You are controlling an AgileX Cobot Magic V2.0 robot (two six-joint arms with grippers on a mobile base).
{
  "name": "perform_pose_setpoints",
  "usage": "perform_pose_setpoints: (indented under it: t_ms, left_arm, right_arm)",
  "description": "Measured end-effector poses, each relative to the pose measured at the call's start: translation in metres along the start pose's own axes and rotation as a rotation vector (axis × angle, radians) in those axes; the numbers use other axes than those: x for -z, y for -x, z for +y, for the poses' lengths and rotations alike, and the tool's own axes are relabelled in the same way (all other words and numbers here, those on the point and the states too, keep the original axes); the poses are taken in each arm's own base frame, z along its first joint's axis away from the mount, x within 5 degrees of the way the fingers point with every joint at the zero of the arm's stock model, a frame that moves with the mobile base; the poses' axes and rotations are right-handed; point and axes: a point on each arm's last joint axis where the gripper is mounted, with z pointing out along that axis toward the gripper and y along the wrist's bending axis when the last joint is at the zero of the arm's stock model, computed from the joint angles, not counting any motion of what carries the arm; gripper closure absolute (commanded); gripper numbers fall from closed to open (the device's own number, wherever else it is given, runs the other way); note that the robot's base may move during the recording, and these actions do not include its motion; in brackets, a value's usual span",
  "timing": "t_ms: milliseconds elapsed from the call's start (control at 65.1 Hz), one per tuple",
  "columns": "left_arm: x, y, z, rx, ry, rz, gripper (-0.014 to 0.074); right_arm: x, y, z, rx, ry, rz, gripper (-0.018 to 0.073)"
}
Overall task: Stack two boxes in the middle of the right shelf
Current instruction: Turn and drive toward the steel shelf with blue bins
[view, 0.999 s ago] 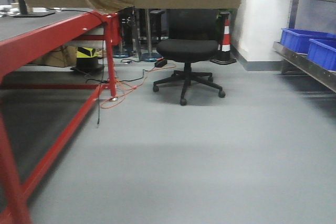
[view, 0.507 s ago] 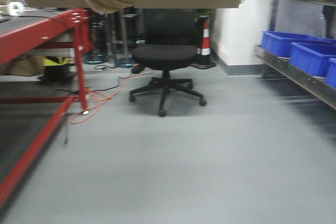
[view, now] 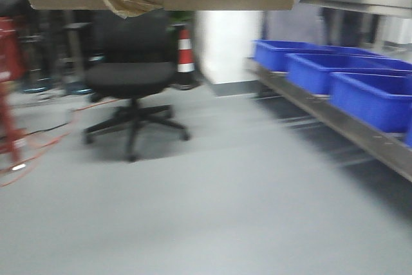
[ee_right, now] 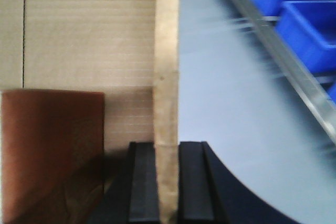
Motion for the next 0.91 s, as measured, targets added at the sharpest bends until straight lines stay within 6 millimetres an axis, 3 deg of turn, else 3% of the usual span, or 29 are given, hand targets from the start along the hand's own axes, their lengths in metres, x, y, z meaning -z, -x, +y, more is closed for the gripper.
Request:
perform_pose_setpoints:
  t_ms: [430, 906]
  left_arm:
    - [0.000, 0.000, 0.000, -0.002, 0.003, -0.002, 0.0707]
    - [0.000, 0.001, 0.002, -0.012, 0.018, -0.011, 0.0707]
  right_arm:
    - [0.000, 0.001, 0.001, 0.000, 0.009, -0.012, 0.0713]
    - [0.001, 0.013, 0.007, 0.018, 0.080, -0.149, 0.0713]
